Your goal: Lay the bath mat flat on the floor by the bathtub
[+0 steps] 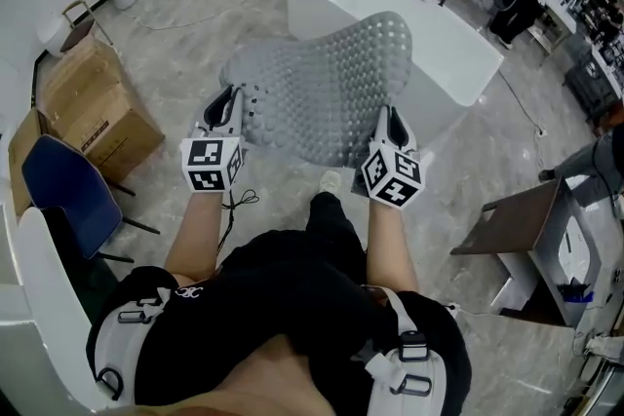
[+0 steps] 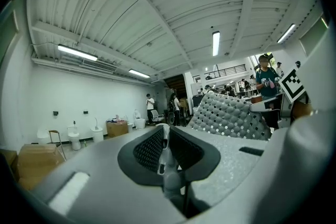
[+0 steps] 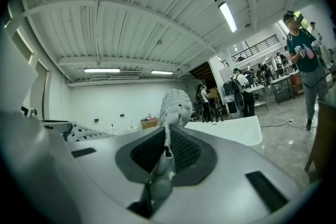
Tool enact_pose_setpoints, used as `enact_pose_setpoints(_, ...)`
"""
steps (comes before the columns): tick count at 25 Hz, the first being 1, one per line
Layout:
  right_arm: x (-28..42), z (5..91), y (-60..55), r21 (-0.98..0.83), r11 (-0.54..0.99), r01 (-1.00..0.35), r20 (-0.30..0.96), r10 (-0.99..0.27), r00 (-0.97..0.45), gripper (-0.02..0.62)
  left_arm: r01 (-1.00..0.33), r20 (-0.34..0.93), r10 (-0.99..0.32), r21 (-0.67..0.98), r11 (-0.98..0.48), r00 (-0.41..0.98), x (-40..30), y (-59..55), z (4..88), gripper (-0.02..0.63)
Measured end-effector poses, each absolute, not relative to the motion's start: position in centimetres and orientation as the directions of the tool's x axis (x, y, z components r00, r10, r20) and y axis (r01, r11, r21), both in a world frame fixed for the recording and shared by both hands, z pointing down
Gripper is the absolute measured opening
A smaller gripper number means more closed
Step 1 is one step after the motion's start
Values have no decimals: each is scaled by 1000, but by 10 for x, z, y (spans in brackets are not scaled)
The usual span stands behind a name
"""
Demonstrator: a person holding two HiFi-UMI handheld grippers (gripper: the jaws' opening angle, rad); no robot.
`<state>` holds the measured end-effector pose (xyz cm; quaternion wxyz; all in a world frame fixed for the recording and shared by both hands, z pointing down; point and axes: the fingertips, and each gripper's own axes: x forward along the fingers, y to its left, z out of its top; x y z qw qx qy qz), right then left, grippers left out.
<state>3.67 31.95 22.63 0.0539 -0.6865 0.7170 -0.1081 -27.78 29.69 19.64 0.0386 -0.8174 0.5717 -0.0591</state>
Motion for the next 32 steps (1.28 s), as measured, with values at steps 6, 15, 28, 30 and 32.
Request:
enact_pose_setpoints(6, 45, 243, 259, -252, 26, -967, 70, -996, -45, 34, -920, 66, -934, -165, -356, 350, -267, 236, 204, 41)
enact_pose_setpoints(15, 74, 265, 96, -262, 23, -965, 103, -993, -52, 34, -914, 90, -929, -168, -370, 360, -233, 66, 216, 41)
enact_pose_setpoints(28, 158, 243, -131, -262, -50, -964, 133, -991, 15, 34, -875, 123, -884, -133, -465, 451, -140, -191, 204, 41)
enact_pose_setpoints(30, 170, 244, -156, -264, -65, -962, 144, -989, 28, 34, -864, 134, -873, -135, -485, 469, -126, -220, 205, 41)
enact_pose_setpoints(32, 182, 247, -174, -266, -81, -961, 155, -987, 40, 34, -854, 144, -862, -133, -503, 485, -113, -243, 208, 41)
